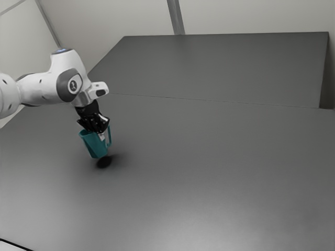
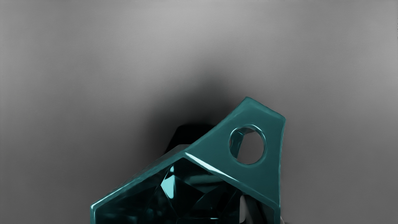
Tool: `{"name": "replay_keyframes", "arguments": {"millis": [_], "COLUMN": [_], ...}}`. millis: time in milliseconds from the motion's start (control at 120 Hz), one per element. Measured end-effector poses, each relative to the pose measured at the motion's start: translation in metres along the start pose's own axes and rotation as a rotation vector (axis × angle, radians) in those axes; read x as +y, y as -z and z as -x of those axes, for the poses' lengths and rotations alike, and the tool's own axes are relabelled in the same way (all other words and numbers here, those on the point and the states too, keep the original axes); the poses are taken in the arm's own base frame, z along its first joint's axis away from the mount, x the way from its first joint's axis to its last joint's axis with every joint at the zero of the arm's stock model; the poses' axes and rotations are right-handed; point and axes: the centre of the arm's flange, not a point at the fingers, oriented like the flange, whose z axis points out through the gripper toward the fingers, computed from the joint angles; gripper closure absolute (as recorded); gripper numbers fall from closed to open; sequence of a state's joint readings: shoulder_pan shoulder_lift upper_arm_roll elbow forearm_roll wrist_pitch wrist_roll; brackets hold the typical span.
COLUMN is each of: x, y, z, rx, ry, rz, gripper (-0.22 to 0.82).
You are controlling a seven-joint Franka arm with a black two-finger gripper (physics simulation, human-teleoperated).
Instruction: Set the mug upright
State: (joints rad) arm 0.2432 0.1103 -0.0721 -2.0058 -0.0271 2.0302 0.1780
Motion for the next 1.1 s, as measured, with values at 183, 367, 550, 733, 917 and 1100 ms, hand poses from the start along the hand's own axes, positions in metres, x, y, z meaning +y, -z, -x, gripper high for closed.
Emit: {"name": "replay_keyframes", "arguments": {"millis": [183,367,550,733,917,1100], "x": [0.030,0.062,0.092,0.082,0.057,0.069], "y": [0.006,0.001,-0.011,-0.033,-0.039,-0.048], "z": [0.015,0.017,0.015,0.009,0.008,0.006], "rx": [0.100,0.133,0.130,0.100,0.096,0.085], "ry": [0.015,0.067,0.106,0.194,0.289,0.305], "rz": [-0.074,-0.075,-0.063,-0.053,-0.047,-0.043], "gripper": [0.78,0.78,0.78,0.78,0.78,0.78]}}
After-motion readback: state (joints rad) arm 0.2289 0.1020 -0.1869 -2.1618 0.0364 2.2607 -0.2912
